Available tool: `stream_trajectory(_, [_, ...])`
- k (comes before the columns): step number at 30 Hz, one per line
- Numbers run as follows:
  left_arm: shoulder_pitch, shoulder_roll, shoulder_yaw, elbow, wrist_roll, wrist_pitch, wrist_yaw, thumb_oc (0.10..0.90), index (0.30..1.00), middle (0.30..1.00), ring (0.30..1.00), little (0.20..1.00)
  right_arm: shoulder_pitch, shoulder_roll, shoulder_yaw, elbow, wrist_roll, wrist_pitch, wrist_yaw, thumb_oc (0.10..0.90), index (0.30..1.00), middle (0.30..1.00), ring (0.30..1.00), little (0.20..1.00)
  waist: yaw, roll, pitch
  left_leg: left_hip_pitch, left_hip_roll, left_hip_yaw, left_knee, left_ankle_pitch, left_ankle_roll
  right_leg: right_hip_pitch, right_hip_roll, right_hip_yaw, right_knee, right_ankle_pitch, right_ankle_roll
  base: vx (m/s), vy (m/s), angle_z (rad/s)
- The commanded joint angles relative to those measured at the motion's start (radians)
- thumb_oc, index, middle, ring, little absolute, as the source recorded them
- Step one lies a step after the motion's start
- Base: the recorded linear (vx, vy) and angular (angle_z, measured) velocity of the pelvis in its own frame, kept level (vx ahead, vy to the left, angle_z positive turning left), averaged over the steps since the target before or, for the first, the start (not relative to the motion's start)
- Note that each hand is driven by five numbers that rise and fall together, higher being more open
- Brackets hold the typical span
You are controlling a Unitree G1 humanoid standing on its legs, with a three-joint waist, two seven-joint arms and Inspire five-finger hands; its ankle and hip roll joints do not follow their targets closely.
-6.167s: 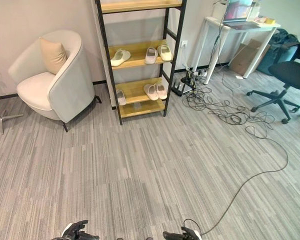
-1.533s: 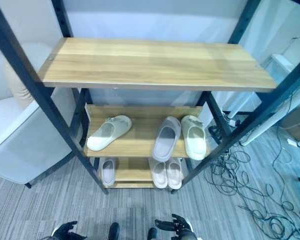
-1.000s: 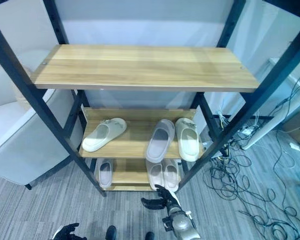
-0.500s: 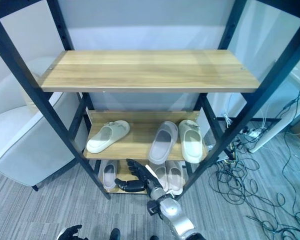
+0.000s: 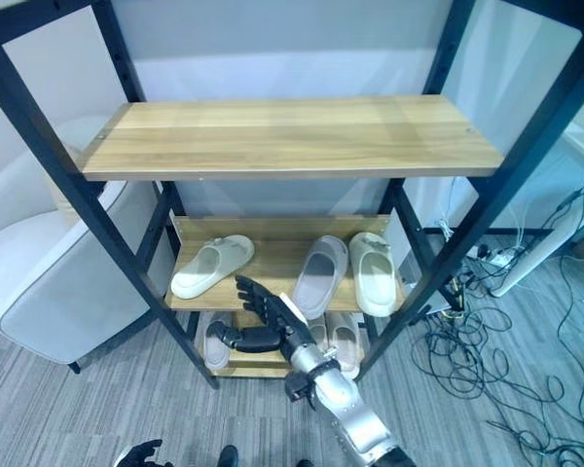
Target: Arrange the slippers neatly on the shoe rack.
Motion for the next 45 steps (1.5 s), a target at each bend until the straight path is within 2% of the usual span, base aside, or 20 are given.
stream_trajectory(1, [-0.053,-0.060,-0.056,0.048,0.006,-0.038,0.002,0.800,0.900,0.900,0.900,0.900,-0.063,-0.009,-0.090,-0.208,-0.082,-0.142,-0.067,0.800,0.900,0.900,0.900,0.900,-0.008,0.010,-0.015,0.008,-0.006,-0.018,0.006,-0.072,-0.011,0.049,0.011,-0.006,0.013,-0.157,0.031,0.00,0.000,0.00])
stream_trajectory(13, [-0.025,-0.064,-0.073,0.037,0.044,-0.041,-0.010,0.800,0.900,0.900,0.900,0.900,-0.120,-0.077,-0.246,-0.211,-0.323,-0.143,-0.224,0.800,0.900,0.900,0.900,0.900,-0.006,0.022,-0.019,0.005,-0.010,-0.017,0.006,-0.077,-0.007,0.046,0.008,-0.010,0.013,-0.157,0.037,0.00,0.000,0.00])
stream_trajectory(14, [-0.022,-0.064,-0.072,0.034,0.055,-0.042,-0.011,0.800,0.900,0.900,0.900,0.900,-0.129,-0.103,-0.268,-0.202,-0.396,-0.136,-0.255,0.800,0.900,0.900,0.900,0.900,-0.004,0.020,-0.019,0.004,-0.010,-0.018,0.006,-0.078,-0.007,0.046,0.007,-0.011,0.013,-0.158,0.038,0.00,0.000,0.00])
stream_trajectory(15, [-0.022,-0.064,-0.072,0.034,0.055,-0.042,-0.011,0.800,0.900,0.900,0.900,0.900,-0.129,-0.103,-0.268,-0.202,-0.397,-0.136,-0.256,0.800,0.900,0.900,0.900,0.900,-0.003,0.020,-0.019,0.004,-0.010,-0.018,0.006,-0.078,-0.007,0.046,0.007,-0.011,0.013,-0.158,0.038,0.00,0.000,0.00])
stream_trajectory(16, [-0.017,-0.061,-0.072,0.029,0.065,-0.042,-0.012,0.800,0.900,0.900,0.900,0.900,-0.134,-0.129,-0.292,-0.186,-0.461,-0.121,-0.285,0.800,0.900,0.900,0.900,0.900,-0.002,0.018,-0.019,0.003,-0.011,-0.020,0.006,-0.079,-0.006,0.045,0.006,-0.013,0.013,-0.158,0.039,0.00,0.000,0.00])
stream_trajectory(19, [-0.013,-0.060,-0.072,0.029,0.069,-0.041,-0.015,0.800,0.900,0.900,0.900,0.900,-0.147,-0.149,-0.303,-0.167,-0.505,-0.108,-0.304,0.800,0.900,0.900,0.900,0.900,0.001,0.016,-0.019,0.002,-0.012,-0.020,0.006,-0.080,-0.005,0.044,0.006,-0.015,0.013,-0.157,0.040,0.00,0.000,0.00])
stream_trajectory(23, [-0.006,-0.053,-0.071,0.030,0.075,-0.040,-0.022,0.800,0.900,0.900,0.900,0.900,-0.175,-0.218,-0.321,-0.117,-0.588,-0.076,-0.332,0.800,0.900,0.900,0.900,0.900,0.010,0.007,-0.017,-0.003,-0.014,-0.024,0.006,-0.080,-0.004,0.040,0.005,-0.021,0.013,-0.155,0.042,0.00,0.000,0.00])
stream_trajectory(29, [-0.002,-0.050,-0.082,0.035,0.078,-0.038,-0.030,0.800,0.900,0.900,0.900,0.900,-0.207,-0.266,-0.320,-0.036,-0.652,-0.038,-0.367,0.800,0.900,0.900,0.900,0.900,0.018,-0.004,-0.013,-0.008,-0.014,-0.027,0.006,-0.082,-0.004,0.038,0.004,-0.026,0.013,-0.154,0.042,0.00,0.007,0.00])
stream_trajectory(33, [0.000,-0.048,-0.090,0.034,0.072,-0.033,-0.027,0.800,0.900,0.900,0.900,0.900,-0.252,-0.298,-0.301,0.058,-0.714,0.014,-0.395,0.800,0.900,0.900,0.900,0.900,0.030,-0.018,-0.004,-0.015,-0.014,-0.031,0.006,-0.083,-0.001,0.032,0.004,-0.029,0.013,-0.151,0.045,0.00,0.029,0.02])
stream_trajectory(45, [0.000,-0.037,-0.119,0.032,0.070,-0.028,-0.021,0.800,0.900,0.900,0.900,0.900,-0.377,-0.269,-0.237,0.322,-0.702,0.090,-0.458,0.800,0.900,0.900,0.900,0.900,0.071,-0.043,0.020,-0.042,-0.020,-0.044,0.006,-0.083,0.005,0.012,-0.005,-0.043,0.013,-0.145,0.050,0.00,0.034,0.05])
